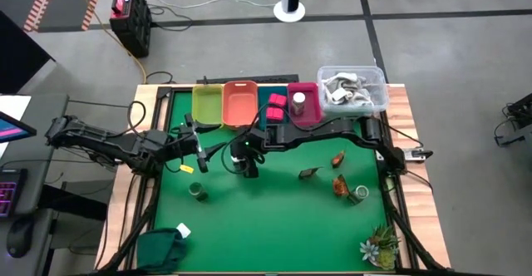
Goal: Sort spices by type
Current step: Put the white seasoning bottle into the red bin
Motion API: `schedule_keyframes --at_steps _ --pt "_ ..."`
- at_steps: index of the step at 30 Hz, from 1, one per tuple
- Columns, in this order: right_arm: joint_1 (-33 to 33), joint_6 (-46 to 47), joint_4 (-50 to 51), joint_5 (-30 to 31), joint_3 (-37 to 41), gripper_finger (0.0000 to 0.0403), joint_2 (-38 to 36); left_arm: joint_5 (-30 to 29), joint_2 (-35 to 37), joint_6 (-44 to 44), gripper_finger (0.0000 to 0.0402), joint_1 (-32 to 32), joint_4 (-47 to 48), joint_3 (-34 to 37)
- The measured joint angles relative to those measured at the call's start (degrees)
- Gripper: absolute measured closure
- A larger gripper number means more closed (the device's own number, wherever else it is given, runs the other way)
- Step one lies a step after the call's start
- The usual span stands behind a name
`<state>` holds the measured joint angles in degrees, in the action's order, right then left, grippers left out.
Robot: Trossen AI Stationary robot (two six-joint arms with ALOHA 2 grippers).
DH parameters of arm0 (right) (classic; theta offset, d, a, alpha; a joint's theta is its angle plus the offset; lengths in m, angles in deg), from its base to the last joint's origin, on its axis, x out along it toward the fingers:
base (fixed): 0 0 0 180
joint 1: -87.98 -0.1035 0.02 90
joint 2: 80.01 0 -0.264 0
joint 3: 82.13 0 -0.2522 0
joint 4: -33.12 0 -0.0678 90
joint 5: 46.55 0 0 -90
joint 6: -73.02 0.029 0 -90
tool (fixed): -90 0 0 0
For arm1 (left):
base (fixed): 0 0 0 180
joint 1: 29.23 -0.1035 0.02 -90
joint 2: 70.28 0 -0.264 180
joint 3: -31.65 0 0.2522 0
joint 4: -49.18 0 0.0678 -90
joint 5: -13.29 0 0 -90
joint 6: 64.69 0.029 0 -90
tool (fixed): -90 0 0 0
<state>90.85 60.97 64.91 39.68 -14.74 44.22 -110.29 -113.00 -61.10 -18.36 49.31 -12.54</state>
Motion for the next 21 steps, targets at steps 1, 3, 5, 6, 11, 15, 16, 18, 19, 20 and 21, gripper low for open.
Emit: schedule_keyframes --at_steps 1,3,5,6,11,15,16,18,19,20,21 --pt "0.1 0.0 0.2 0.0 0.0 0.0175 0.0 0.0 0.0 -0.1 0.0136 0.0 0.0 0.0" --pt "0.3 0.3 0.9 0.0 0.0 0.0175 -0.5 0.0 0.0 -0.3 0.0136 0.0 0.0 0.0" --pt "0.6 0.4 4.0 0.4 0.0 0.0175 -1.7 0.0 0.0 -0.3 0.0136 0.0 0.1 0.0" --pt "0.8 0.4 6.0 0.5 0.0 0.0175 -2.7 0.0 0.0 -0.4 0.0136 0.0 0.2 0.0" --pt "1.8 1.5 19.8 3.0 0.0 0.0175 -8.9 0.0 0.0 -0.6 0.0136 0.0 1.6 0.0" --pt "3.0 2.9 30.6 7.1 0.0 0.0175 -13.2 0.0 0.0 -0.4 0.0136 0.0 2.2 0.0" --pt "3.5 3.7 32.7 8.0 0.0 0.0175 -14.1 0.0 0.0 -0.4 0.0136 0.0 2.3 0.0" --pt "4.7 5.1 36.2 9.9 0.0 0.0175 -15.7 0.0 0.0 -0.4 0.0136 0.0 2.4 0.0" --pt "5.3 5.7 37.8 11.3 0.0 0.0175 -16.4 0.0 0.0 -0.4 0.0136 0.0 2.4 0.0" --pt "5.9 6.3 39.1 13.2 0.0 0.0175 -17.0 0.0 0.0 -0.5 0.0136 0.0 2.5 0.0" --pt "6.5 6.7 39.8 15.2 0.0 0.0175 -17.5 0.0 0.0 -0.6 0.0136 0.0 2.5 0.0"
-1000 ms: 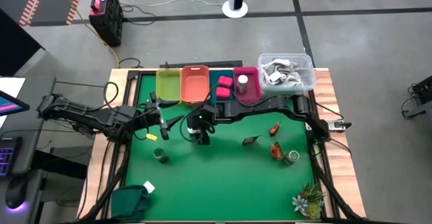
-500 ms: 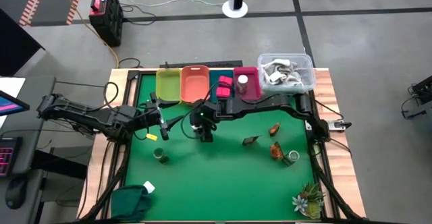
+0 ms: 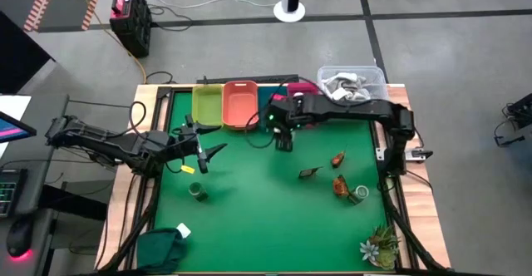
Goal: Sort spices by type
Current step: Put the white seasoning bottle into the red bin
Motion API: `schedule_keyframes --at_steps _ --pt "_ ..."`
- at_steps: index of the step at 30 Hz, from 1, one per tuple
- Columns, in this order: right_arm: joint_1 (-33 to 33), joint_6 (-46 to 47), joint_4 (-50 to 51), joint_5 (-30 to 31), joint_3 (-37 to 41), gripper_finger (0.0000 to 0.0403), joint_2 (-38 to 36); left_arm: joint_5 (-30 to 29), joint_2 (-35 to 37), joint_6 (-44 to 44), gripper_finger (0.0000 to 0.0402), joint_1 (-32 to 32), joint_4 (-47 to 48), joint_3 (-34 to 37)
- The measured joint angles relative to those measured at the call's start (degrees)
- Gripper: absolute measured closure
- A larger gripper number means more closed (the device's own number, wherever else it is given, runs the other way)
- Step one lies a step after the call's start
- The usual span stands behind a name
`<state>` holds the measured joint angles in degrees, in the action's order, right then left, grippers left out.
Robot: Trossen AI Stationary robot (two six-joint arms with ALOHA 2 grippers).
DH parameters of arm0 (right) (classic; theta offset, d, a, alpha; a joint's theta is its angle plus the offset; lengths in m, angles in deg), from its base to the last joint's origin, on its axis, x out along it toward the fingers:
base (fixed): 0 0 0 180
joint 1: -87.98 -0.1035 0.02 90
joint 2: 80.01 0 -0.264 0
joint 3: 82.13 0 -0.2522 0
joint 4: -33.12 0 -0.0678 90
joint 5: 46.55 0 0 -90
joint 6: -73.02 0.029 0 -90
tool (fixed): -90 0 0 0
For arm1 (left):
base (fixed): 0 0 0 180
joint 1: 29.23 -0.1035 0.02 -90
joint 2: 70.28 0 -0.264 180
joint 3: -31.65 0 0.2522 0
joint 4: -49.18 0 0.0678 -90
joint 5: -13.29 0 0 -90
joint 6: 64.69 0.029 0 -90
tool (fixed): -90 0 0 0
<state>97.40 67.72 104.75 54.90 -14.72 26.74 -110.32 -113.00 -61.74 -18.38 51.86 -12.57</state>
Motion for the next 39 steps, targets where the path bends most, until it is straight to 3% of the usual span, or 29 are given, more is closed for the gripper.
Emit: schedule_keyframes --at_steps 4,8,16,21,29,39 --pt "2.8 2.3 2.1 5.4 0.3 0.0175 -1.6 0.0 0.0 -0.5 0.0136 0.0 0.2 0.0" --pt "5.2 2.6 -2.3 7.6 5.9 0.0175 -5.6 0.0 0.0 -1.3 0.0136 0.6 1.8 0.0" --pt "9.8 3.6 -21.7 10.8 25.3 0.0175 -15.2 0.0 0.0 -2.6 0.0136 0.9 2.9 0.0" --pt "11.9 3.8 -30.1 13.1 33.1 0.0175 -18.0 -0.2 0.0 -3.1 0.0136 0.9 2.9 0.0" --pt "12.9 6.1 -34.8 12.1 38.1 0.0172 -18.3 -0.2 0.0 -3.1 0.0136 0.9 2.9 0.0" --pt "12.8 8.6 -35.0 9.6 38.6 0.0148 -16.9 -0.2 0.0 -3.6 0.0136 0.9 3.2 0.0"
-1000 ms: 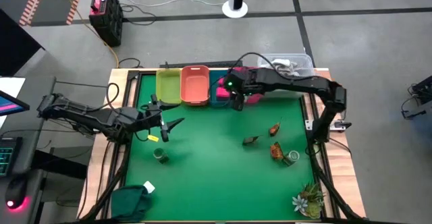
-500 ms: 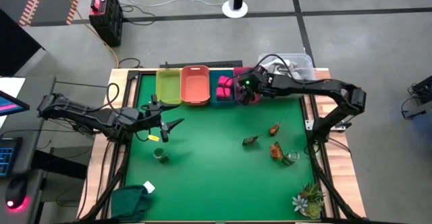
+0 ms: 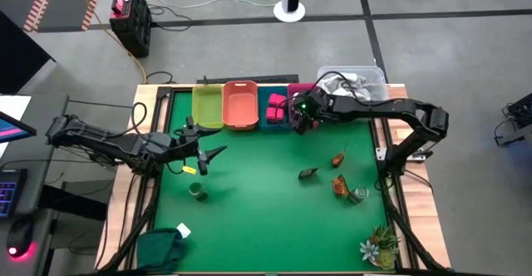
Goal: Sort spices by type
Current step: Put the white seasoning bottle into the red bin
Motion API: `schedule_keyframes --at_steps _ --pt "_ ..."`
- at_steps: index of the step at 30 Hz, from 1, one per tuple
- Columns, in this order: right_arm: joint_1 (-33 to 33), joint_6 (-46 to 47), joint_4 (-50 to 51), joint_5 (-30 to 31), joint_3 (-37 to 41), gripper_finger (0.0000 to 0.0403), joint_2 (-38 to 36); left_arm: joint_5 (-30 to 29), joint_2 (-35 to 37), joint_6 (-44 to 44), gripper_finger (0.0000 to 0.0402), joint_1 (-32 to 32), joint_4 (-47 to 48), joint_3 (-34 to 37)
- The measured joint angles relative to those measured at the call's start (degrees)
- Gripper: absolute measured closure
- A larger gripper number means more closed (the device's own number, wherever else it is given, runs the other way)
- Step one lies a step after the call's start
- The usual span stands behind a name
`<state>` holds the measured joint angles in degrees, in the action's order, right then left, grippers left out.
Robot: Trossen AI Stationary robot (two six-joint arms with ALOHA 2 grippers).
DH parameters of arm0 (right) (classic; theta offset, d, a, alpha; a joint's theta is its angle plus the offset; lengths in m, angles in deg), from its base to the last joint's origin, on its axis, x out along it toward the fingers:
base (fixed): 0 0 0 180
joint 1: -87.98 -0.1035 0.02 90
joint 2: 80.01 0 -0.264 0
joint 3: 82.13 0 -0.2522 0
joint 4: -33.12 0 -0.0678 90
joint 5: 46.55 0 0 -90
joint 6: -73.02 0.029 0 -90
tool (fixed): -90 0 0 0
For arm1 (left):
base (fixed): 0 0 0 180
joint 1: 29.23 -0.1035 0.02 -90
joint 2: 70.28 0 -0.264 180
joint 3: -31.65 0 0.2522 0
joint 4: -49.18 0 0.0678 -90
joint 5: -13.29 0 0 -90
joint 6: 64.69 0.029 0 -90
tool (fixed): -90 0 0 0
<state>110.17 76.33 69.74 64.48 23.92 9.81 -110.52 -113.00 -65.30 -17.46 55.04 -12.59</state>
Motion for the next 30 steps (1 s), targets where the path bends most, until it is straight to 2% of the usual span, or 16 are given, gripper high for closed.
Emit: schedule_keyframes --at_steps 24,30 --pt "0.0 -0.5 1.3 -1.7 -0.1 0.0137 -0.1 -0.7 0.0 1.0 0.0136 0.0 0.9 0.0" --pt "0.0 -1.2 6.1 -3.8 -2.2 0.0137 0.0 -1.3 0.0 1.0 0.0136 0.0 1.2 0.0"
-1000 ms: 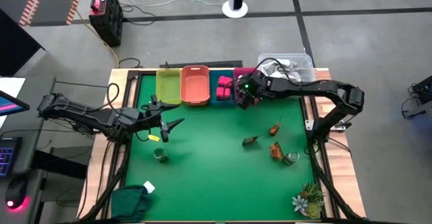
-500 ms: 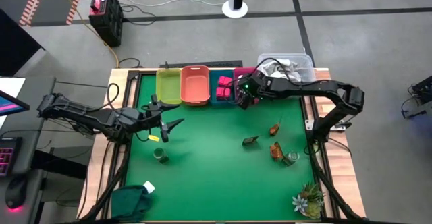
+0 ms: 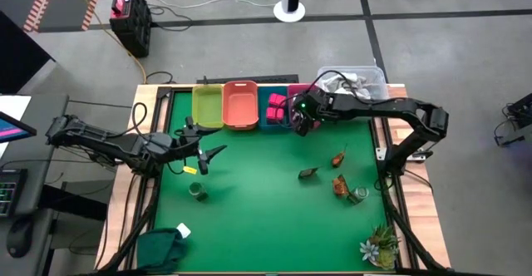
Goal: Sort spices by type
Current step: Put the white seasoning bottle into the red bin, then put the right green seasoning bottle into the yellow bin
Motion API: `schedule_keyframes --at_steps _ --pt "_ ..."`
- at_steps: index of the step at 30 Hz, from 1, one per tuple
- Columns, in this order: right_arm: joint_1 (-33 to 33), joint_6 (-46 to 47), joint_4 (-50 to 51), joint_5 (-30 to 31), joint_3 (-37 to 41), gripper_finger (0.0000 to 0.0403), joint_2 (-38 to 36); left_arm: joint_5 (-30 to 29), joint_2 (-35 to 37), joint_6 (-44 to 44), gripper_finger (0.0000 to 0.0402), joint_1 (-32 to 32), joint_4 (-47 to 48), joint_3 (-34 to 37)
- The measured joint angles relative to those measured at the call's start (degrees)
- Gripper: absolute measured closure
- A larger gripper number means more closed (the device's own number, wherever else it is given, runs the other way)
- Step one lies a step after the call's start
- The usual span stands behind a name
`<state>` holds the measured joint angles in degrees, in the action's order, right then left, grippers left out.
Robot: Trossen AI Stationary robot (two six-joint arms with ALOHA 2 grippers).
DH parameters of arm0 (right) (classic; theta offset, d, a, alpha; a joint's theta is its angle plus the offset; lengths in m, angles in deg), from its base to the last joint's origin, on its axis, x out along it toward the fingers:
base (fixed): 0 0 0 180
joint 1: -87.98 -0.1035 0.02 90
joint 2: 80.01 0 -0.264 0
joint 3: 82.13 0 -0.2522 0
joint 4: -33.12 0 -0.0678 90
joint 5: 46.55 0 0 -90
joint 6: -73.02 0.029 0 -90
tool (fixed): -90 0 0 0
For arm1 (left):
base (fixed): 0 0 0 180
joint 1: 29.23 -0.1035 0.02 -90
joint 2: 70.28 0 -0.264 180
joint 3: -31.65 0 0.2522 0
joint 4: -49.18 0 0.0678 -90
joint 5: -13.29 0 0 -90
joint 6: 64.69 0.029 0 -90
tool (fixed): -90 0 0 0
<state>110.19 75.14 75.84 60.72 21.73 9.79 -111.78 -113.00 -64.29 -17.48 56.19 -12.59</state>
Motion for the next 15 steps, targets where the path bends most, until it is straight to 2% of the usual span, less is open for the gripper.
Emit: schedule_keyframes --at_steps 7,15 --pt "0.1 -3.9 2.8 -0.9 -1.8 0.0124 0.0 0.0 0.0 -0.1 0.0136 0.0 0.0 0.0" --pt "0.1 -4.0 4.3 -1.1 -2.2 0.0059 -0.1 -0.2 0.0 -0.2 0.0136 0.0 0.0 0.0"
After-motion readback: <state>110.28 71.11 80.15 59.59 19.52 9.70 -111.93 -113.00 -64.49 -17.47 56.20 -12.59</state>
